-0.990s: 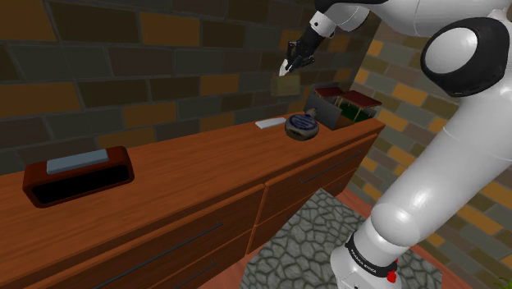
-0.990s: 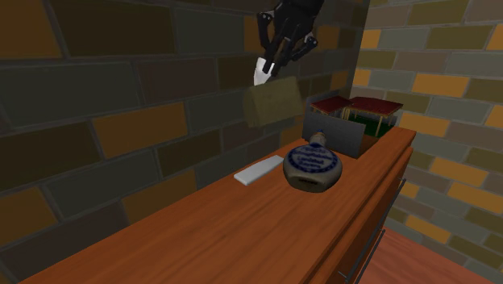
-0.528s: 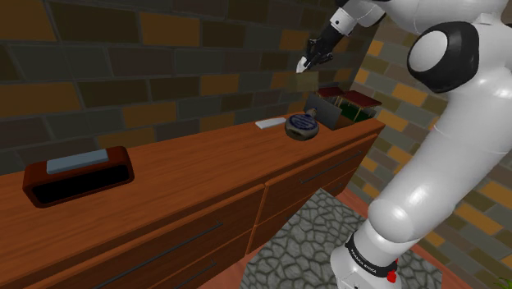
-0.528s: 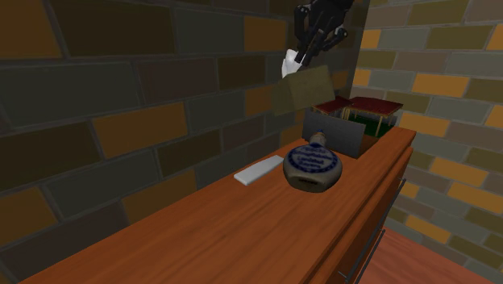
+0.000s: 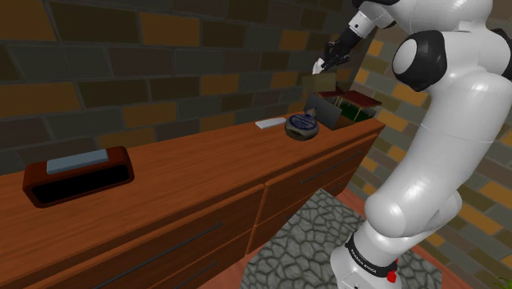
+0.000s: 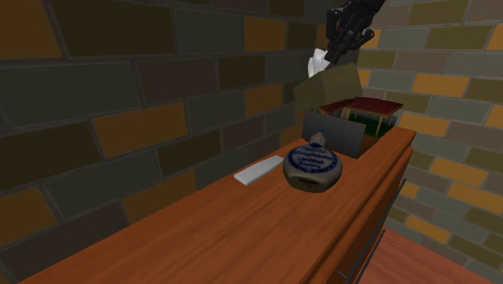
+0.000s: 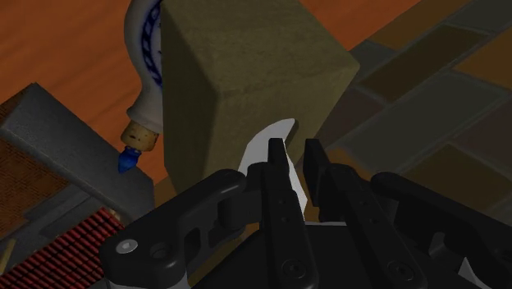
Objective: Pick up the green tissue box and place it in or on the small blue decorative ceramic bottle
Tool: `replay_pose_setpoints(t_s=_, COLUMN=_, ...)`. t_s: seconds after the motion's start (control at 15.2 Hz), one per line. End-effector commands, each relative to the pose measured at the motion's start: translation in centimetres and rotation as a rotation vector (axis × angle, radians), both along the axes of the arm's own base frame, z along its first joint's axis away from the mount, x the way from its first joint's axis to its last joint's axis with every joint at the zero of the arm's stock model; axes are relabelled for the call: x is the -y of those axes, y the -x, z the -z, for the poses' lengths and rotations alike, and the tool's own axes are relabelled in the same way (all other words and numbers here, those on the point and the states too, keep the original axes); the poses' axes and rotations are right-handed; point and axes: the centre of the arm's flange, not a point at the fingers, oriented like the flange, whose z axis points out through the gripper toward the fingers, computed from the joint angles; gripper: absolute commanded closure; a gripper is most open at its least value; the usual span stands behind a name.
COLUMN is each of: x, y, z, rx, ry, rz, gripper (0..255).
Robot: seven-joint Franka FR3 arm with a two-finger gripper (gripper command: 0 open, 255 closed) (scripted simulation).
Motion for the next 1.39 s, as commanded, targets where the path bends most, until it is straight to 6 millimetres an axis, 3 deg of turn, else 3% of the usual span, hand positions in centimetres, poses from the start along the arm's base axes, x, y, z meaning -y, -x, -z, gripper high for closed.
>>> replay_pose_setpoints(t_s=0.0, x=0.4, y=0.1, z=0.8, rx=0.001, ry=0.000, rz=-0.001, gripper=255)
replay_pose_setpoints(t_s=1.32, x=0.4, y=0.1, z=10.9, rx=0.000, ry=0.000, rz=-0.001, gripper=255)
